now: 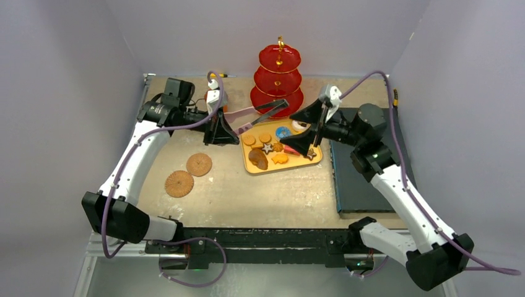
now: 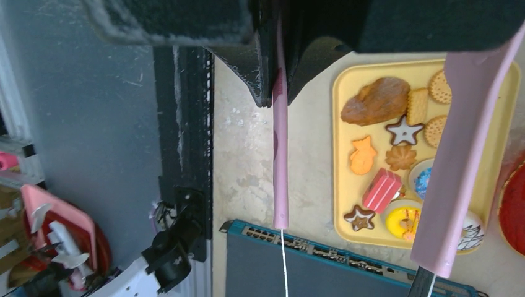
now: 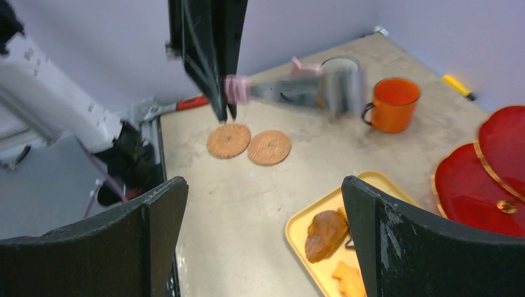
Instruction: Serve the afternoon tea
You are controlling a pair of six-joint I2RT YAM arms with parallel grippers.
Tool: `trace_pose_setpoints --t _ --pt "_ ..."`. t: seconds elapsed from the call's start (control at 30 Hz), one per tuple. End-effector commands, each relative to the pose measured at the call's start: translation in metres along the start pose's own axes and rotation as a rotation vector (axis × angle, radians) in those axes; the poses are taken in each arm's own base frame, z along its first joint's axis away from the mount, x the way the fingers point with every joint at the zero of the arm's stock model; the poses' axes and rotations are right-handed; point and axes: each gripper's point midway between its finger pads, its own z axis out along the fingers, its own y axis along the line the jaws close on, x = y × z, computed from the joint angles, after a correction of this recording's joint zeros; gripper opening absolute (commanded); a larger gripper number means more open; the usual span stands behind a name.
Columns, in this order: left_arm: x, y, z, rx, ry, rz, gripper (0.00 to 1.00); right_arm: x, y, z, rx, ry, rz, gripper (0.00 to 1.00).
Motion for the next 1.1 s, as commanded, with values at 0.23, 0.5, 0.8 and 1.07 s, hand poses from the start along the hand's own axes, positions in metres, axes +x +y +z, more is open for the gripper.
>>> trace_pose_setpoints --t 0.23,0.5,0.8,1.07 --pt "-0.047 -0.026 -0.006 0.129 -0.146 -0.021 0.03 0.001 0.009 0.022 -0.247 -0.281 -0.106 0.98" --pt "-0.050 -0.031 -0.004 0.136 -0.163 0.019 0.06 -0.012 0.007 0.058 -0.334 -0.400 -0.108 0.98" --pt "-0.051 -0.029 0.000 0.122 -0.156 0.055 0.02 -0.030 0.017 0.082 -0.309 -0.469 -0.166 0.98" --pt "-0.056 -0.036 -0.001 0.134 -0.161 0.084 0.01 -0.031 0.015 0.084 -0.277 -0.488 -0.158 0.98"
